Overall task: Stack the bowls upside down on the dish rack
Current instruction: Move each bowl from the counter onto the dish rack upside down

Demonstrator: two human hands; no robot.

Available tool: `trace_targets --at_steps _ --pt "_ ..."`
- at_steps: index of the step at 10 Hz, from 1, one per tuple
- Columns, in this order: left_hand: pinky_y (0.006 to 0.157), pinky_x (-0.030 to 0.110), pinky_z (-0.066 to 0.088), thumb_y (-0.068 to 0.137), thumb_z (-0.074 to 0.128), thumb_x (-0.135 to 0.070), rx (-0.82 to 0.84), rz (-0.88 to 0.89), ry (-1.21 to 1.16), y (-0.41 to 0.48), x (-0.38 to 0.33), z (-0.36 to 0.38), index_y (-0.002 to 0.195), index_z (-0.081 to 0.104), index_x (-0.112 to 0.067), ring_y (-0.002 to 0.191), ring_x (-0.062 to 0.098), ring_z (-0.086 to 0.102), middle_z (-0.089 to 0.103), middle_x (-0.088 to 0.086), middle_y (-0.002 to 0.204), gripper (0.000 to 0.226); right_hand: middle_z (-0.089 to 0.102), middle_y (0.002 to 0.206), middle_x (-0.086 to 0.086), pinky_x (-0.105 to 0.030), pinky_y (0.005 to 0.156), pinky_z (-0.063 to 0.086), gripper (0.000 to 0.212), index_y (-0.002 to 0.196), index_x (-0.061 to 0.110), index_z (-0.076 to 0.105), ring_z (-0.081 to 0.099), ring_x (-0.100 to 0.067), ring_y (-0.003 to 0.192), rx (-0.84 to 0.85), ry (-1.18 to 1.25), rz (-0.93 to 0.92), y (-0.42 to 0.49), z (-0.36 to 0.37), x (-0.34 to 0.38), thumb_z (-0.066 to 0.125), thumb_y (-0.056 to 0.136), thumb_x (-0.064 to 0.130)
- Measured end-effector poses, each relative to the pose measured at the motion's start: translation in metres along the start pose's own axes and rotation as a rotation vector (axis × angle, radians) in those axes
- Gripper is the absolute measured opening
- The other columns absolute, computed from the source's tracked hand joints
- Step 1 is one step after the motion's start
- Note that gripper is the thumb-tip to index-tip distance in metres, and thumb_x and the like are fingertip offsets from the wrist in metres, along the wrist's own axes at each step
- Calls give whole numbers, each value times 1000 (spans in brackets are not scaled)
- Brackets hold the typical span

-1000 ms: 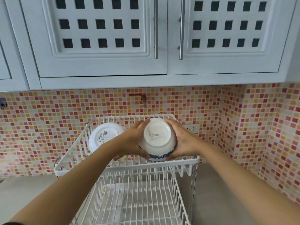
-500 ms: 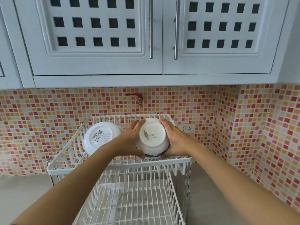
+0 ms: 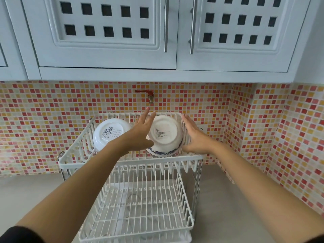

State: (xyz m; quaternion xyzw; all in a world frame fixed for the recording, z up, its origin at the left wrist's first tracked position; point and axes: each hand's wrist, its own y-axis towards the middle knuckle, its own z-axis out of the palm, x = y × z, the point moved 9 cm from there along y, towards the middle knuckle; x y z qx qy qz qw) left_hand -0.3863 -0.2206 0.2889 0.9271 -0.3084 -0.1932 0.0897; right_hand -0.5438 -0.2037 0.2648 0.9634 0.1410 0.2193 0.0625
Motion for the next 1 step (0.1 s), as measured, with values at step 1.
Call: trace_targets --at_steps 1 --pt "119 38 14 90 53 -13 -155 13 -40 -13 -9 -20 152 1 -16 150 23 2 -7 3 162 81 -22 157 7 -41 121 -1 96 149 23 -13 -16 -9 144 -100 5 -18 -11 -11 14 59 88 35"
